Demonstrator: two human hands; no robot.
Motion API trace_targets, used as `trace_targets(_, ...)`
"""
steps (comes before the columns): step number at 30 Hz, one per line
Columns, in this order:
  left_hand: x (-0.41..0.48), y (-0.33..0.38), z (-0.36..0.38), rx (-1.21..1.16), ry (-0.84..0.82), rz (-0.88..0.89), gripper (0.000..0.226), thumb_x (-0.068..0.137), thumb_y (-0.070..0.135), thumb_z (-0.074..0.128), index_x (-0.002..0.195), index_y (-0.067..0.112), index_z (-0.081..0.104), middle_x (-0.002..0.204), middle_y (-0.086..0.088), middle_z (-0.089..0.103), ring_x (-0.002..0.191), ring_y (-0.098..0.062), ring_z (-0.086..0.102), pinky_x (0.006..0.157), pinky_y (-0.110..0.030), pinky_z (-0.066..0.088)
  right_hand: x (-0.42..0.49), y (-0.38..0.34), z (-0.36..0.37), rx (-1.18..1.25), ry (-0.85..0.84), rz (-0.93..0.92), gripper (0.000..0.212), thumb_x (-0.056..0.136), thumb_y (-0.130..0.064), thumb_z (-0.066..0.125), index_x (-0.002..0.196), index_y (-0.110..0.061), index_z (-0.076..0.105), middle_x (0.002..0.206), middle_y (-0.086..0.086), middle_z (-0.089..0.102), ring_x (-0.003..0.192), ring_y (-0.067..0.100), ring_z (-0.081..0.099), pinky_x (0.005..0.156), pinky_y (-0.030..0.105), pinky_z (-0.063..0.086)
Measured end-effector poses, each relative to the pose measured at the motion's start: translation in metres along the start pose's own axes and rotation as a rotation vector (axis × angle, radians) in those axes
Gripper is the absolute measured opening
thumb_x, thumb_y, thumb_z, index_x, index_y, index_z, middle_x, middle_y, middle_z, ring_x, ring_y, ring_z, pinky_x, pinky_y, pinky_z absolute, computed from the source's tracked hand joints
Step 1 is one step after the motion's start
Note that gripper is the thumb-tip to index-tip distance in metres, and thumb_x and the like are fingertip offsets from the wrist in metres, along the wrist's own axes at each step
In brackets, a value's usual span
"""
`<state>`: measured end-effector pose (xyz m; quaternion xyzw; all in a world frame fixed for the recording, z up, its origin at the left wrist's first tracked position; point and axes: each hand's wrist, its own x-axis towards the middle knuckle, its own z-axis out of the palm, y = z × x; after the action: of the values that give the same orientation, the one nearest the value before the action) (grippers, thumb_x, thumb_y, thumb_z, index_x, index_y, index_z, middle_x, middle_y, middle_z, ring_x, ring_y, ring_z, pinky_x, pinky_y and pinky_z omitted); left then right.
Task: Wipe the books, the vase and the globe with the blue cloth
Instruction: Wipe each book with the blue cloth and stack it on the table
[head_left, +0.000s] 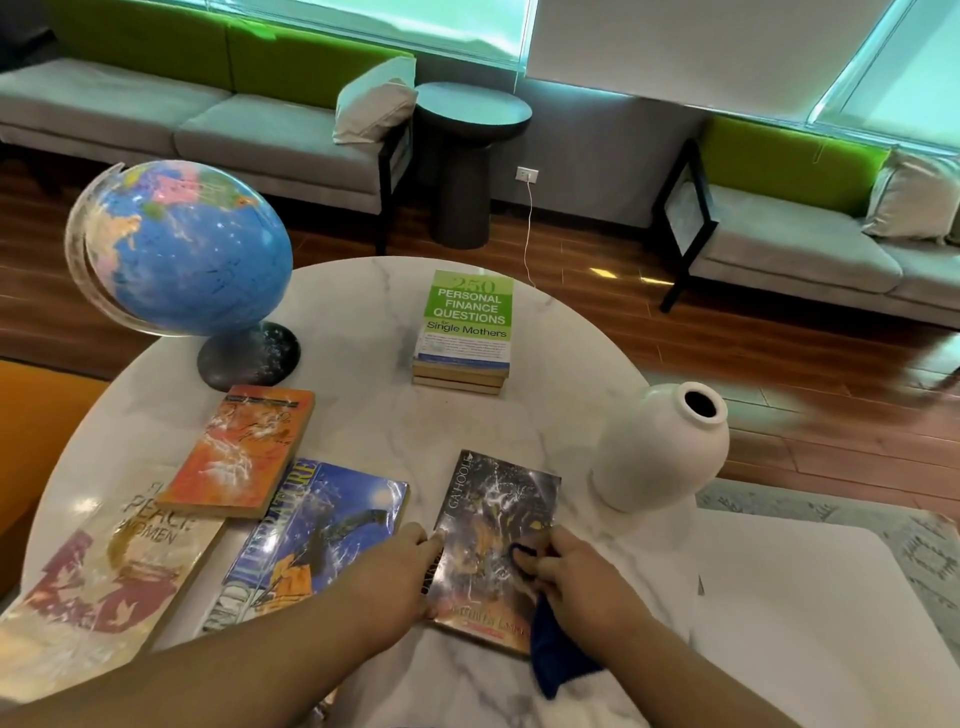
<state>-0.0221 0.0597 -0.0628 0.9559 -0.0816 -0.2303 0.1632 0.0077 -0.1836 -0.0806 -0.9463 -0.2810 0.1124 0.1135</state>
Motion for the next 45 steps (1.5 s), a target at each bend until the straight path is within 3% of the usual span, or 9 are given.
trace_targets(3,0.000,0.000,0.000,-0.002,0.009,0.002,0.066,0.085,0.033,0.068,0.141,0.018,0.038,0.127,0.001,0.042,0.107,-0.019,0.054,0.090,-0.032,0.048,0.015,0.004,-0.015,-0.010,0.145,0.204,0.024,0.092,-0.037,0.058,0.074,-0.025,0.050,0.067,-0.003,0.059,0.054,0.005,0.052,0.051,0.022,0.037)
trace_targets(9,0.003,-0.002,0.001,0.007,-0.006,0.003,0.065,0.082,0.033,0.070,0.138,0.017,0.040,0.124,0.000,0.043,0.107,-0.019,0.055,0.089,-0.032,0.048,0.014,0.009,-0.003,-0.127,-0.065,-0.131,0.035,0.092,-0.051,0.036,0.105,-0.034,0.064,0.102,-0.008,0.051,0.087,0.016,0.052,0.076,0.032,0.046)
trace_targets(17,0.004,-0.001,0.001,0.026,-0.013,-0.003,0.065,0.082,0.032,0.070,0.138,0.017,0.040,0.125,-0.001,0.044,0.109,-0.020,0.054,0.091,-0.034,0.048,0.017,-0.015,-0.007,-0.005,-0.122,-0.087,0.029,0.099,-0.031,0.043,0.121,-0.022,0.060,0.102,-0.003,0.048,0.088,0.019,0.051,0.077,0.027,0.042)
trace_targets(21,0.005,-0.001,0.000,0.030,-0.005,-0.001,0.065,0.082,0.030,0.069,0.138,0.018,0.039,0.126,-0.001,0.044,0.110,-0.021,0.054,0.091,-0.034,0.048,0.015,-0.008,-0.018,0.026,-0.073,0.040,0.019,0.097,-0.032,0.050,0.106,-0.022,0.064,0.091,-0.009,0.049,0.082,0.011,0.055,0.071,0.022,0.041)
trace_targets(25,0.005,-0.001,0.001,0.012,-0.009,0.003,0.063,0.082,0.028,0.069,0.137,0.016,0.040,0.126,-0.002,0.044,0.110,-0.021,0.053,0.091,-0.034,0.047,0.007,-0.020,-0.003,-0.060,-0.179,-0.108,0.038,0.098,-0.028,0.042,0.136,-0.030,0.049,0.113,0.000,0.047,0.098,0.024,0.054,0.083,0.028,0.045)
trace_targets(30,0.005,-0.003,0.001,0.011,0.001,0.005,0.060,0.082,0.026,0.067,0.136,0.016,0.042,0.125,-0.001,0.045,0.109,-0.021,0.054,0.091,-0.035,0.048,0.005,-0.014,-0.015,-0.063,-0.086,-0.081,0.012,0.095,-0.031,0.054,0.085,-0.033,0.058,0.110,-0.004,0.059,0.097,0.010,0.058,0.083,0.025,0.046)
trace_targets(34,0.005,-0.002,0.002,0.014,-0.004,0.001,0.060,0.083,0.025,0.067,0.136,0.016,0.041,0.126,-0.001,0.044,0.109,-0.021,0.055,0.090,-0.035,0.048,-0.003,-0.023,0.002,-0.017,-0.108,-0.093,0.033,0.099,-0.029,0.042,0.130,-0.027,0.054,0.117,0.000,0.048,0.101,0.026,0.056,0.086,0.029,0.045)
trace_targets(38,0.005,-0.002,0.001,0.015,-0.001,0.005,0.060,0.083,0.025,0.067,0.136,0.015,0.042,0.126,-0.001,0.044,0.109,-0.021,0.055,0.091,-0.035,0.048,-0.016,-0.010,-0.002,-0.040,-0.077,-0.084,0.045,0.097,-0.054,0.031,0.126,-0.032,0.056,0.110,-0.009,0.048,0.103,0.015,0.055,0.081,0.021,0.040)
trace_targets(45,0.006,-0.003,0.001,0.029,-0.003,0.010,0.060,0.083,0.028,0.068,0.136,0.015,0.041,0.125,-0.002,0.044,0.108,-0.022,0.055,0.091,-0.036,0.048,-0.020,-0.027,0.006,0.076,-0.101,-0.072,0.032,0.096,-0.037,0.047,0.127,-0.041,0.050,0.114,-0.009,0.051,0.102,0.018,0.054,0.084,0.027,0.045)
